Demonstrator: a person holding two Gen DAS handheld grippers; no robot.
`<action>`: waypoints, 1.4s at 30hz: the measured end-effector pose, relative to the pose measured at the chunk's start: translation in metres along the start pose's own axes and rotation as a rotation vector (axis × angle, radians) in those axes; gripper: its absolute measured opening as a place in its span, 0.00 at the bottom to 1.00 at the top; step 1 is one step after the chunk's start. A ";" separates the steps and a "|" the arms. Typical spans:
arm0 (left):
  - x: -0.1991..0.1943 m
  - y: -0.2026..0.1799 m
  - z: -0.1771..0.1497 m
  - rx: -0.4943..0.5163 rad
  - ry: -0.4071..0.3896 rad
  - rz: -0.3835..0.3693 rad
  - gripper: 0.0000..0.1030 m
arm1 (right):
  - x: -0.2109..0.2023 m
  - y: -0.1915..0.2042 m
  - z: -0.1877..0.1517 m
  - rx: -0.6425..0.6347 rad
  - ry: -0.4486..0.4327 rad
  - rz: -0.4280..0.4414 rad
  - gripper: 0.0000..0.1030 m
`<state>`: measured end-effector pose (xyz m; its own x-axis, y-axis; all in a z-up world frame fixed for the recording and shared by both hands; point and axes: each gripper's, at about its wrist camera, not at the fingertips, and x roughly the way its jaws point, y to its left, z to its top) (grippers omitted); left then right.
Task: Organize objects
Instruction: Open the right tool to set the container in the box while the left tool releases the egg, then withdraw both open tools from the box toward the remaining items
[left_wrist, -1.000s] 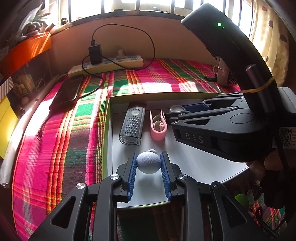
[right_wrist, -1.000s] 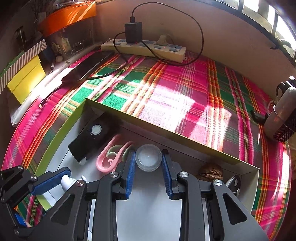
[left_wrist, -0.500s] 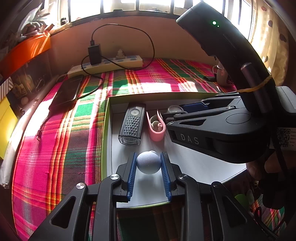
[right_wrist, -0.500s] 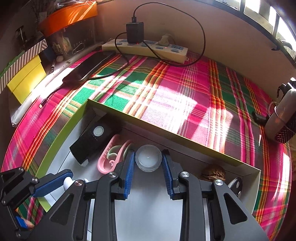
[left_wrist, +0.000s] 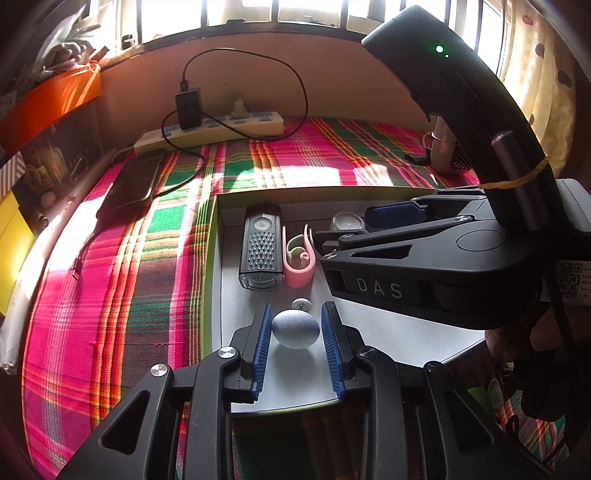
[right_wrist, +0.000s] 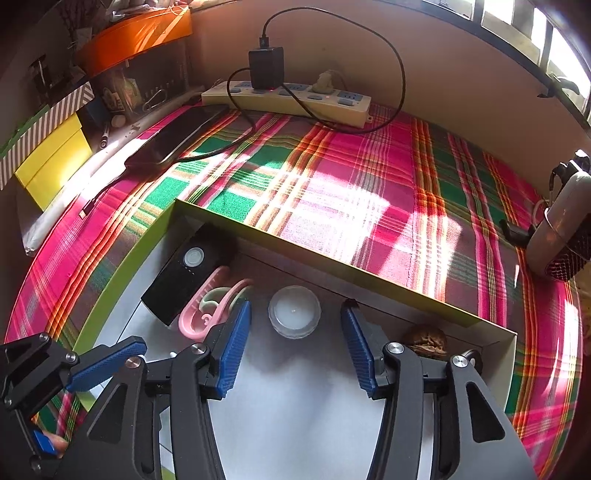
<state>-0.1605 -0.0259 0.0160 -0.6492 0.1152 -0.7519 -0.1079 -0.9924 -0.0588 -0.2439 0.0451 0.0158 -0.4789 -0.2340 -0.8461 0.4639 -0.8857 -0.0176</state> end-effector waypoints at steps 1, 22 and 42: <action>0.000 0.000 0.000 -0.001 0.000 -0.002 0.26 | -0.001 0.000 0.000 0.002 -0.001 -0.001 0.50; -0.033 -0.003 -0.009 -0.022 -0.051 0.004 0.28 | -0.047 -0.005 -0.017 0.059 -0.091 -0.014 0.50; -0.075 -0.014 -0.035 -0.003 -0.089 -0.046 0.28 | -0.109 -0.006 -0.074 0.133 -0.190 -0.033 0.50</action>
<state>-0.0840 -0.0225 0.0499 -0.7076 0.1643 -0.6873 -0.1371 -0.9860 -0.0945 -0.1388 0.1055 0.0687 -0.6295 -0.2643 -0.7307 0.3498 -0.9361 0.0373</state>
